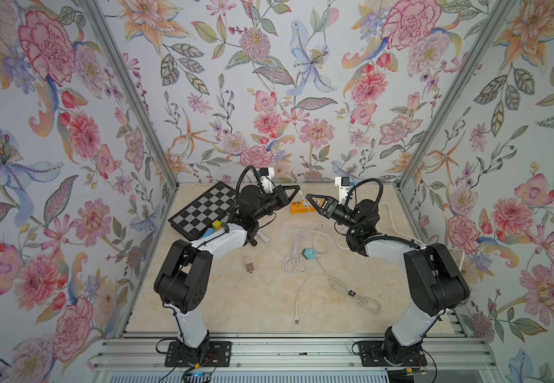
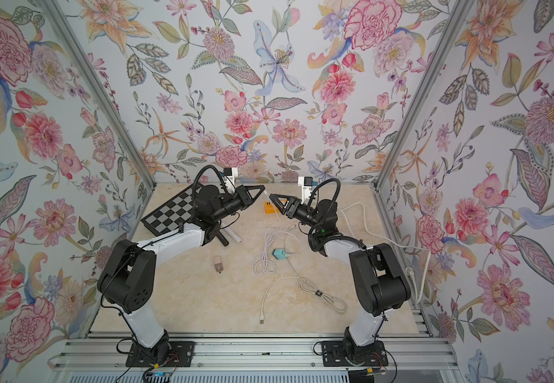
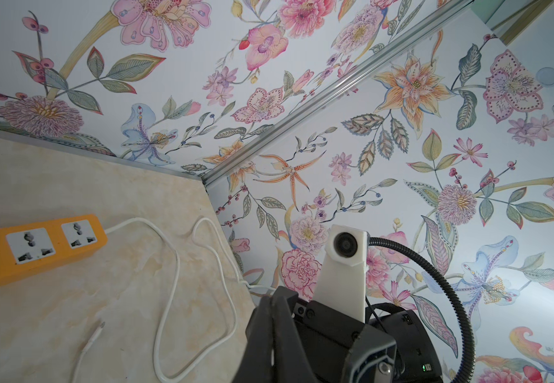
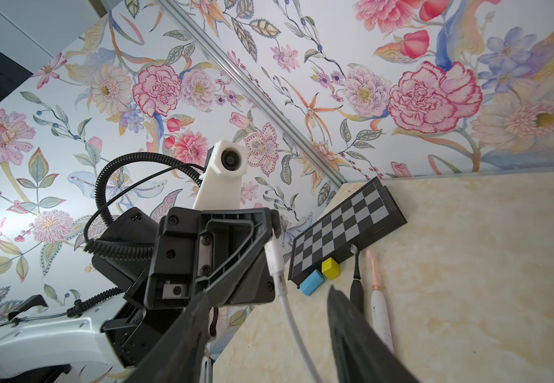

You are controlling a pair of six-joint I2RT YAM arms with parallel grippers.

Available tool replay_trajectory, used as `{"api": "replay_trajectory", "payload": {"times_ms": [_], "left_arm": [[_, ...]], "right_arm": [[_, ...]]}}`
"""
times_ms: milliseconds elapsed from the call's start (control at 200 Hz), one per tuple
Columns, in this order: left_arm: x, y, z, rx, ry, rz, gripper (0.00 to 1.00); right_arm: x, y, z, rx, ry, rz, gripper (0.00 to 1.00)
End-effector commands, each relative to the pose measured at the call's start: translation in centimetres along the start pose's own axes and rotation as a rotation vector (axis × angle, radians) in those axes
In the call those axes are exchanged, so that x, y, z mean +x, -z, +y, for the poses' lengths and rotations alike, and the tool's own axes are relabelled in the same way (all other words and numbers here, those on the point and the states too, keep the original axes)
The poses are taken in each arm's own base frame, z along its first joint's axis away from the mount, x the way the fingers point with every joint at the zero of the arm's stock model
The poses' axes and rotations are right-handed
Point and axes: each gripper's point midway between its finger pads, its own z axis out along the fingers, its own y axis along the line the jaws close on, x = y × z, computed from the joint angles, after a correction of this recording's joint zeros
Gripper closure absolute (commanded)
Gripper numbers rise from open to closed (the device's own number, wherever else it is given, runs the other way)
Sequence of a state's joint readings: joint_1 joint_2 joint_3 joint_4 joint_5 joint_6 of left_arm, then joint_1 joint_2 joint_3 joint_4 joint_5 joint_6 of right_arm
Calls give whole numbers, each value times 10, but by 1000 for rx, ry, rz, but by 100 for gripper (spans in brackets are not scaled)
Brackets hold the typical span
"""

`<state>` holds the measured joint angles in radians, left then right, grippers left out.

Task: Charge the electric toothbrush
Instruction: Pick up the charging cable from the center of the board.

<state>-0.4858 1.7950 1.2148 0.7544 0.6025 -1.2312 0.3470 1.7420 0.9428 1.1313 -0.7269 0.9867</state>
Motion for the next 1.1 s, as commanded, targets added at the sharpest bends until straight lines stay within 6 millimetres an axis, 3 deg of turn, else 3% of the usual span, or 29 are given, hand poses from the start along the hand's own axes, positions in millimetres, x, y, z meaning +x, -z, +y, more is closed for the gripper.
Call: {"api": "replay_trajectory", "payload": {"times_ms": [0,175,400,731,796,831,881,916,981,1011,1096], "left_arm": [[-6,3,-39,101,-25,-11,100],[-6,1,-47,118,-28,-12,100],[-6,0,-57,145,-32,-15,100],[-3,2,-62,160,-45,-18,100],[-4,2,-60,133,-78,-28,100],[-6,3,-57,91,-117,-38,84],[-13,8,-49,-23,-213,-66,50],[-21,16,-42,-129,-296,-92,37],[-35,34,-27,-337,-433,-125,30],[-47,50,-34,-409,-484,-157,30],[-62,85,-9,-676,-573,-171,29]], "right_arm": [[-10,-4,27,-118,23,-27,49],[-6,-8,32,-150,15,-10,54],[-3,-12,37,-193,-1,-1,69],[-10,-11,41,-210,-2,-33,99],[-12,-10,43,-211,6,-41,100],[-12,-8,42,-207,11,-45,100],[-15,-3,42,-196,23,-56,100],[-18,3,40,-181,33,-66,100],[-22,17,34,-134,51,-79,100],[-24,24,31,-108,63,-82,100],[-30,43,25,-35,104,-80,100]]}}
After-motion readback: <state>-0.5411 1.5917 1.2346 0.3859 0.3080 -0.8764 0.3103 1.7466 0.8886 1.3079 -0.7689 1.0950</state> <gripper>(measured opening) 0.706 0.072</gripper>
